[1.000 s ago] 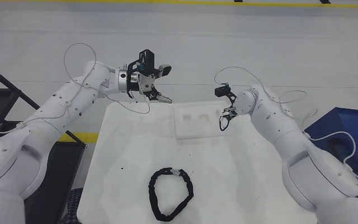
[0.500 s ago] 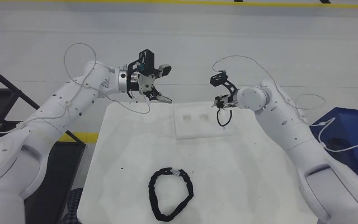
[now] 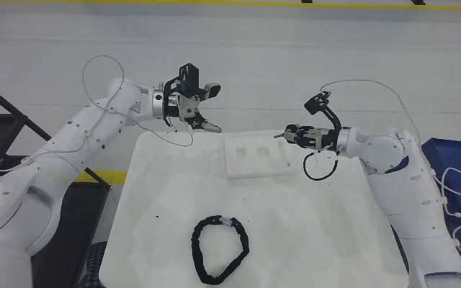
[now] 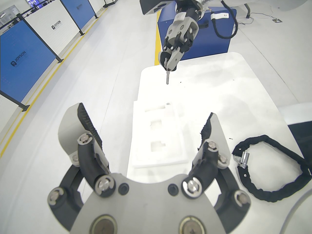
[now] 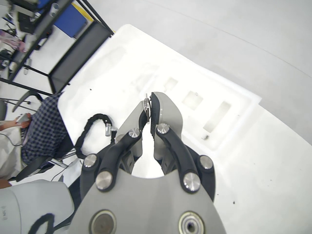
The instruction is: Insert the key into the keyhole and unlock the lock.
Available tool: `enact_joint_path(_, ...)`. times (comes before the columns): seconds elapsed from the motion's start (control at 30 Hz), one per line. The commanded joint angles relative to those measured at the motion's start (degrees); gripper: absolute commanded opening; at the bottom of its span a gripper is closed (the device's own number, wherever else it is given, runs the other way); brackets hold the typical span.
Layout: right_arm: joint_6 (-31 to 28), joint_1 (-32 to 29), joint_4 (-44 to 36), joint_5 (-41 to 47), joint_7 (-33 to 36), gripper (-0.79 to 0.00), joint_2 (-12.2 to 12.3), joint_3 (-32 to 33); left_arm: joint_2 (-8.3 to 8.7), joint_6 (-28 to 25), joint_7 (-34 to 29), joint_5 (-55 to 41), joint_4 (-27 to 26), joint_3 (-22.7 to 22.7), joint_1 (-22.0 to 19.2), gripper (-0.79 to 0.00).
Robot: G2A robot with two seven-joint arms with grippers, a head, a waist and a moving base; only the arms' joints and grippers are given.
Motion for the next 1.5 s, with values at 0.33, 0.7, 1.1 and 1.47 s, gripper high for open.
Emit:
enact_joint_path(0.33,-4.49,-4.66,3.88,14.81,-2.22,-0.785,1.55,7.22,0.0,0.0,0.02,0.0,0.0,0.01,0.0,0.0)
enact_joint_path(0.7,-5.65,-5.08,4.28,16.18,-1.58,-0.785,1.88,8.07,0.0,0.0,0.02,0.0,0.0,0.01,0.0,0.0)
enact_joint_path(1.1,-5.65,-5.08,4.28,16.18,-1.58,-0.785,1.88,8.07,1.1,1.58,-0.94,2.74,-5.29,-2.45,4.32,0.0)
enact_joint_path(1.47,-5.65,-5.08,4.28,16.18,-1.58,-0.785,1.88,8.07,0.34,0.0,-0.72,19.41,-7.65,0.54,10.8,0.0)
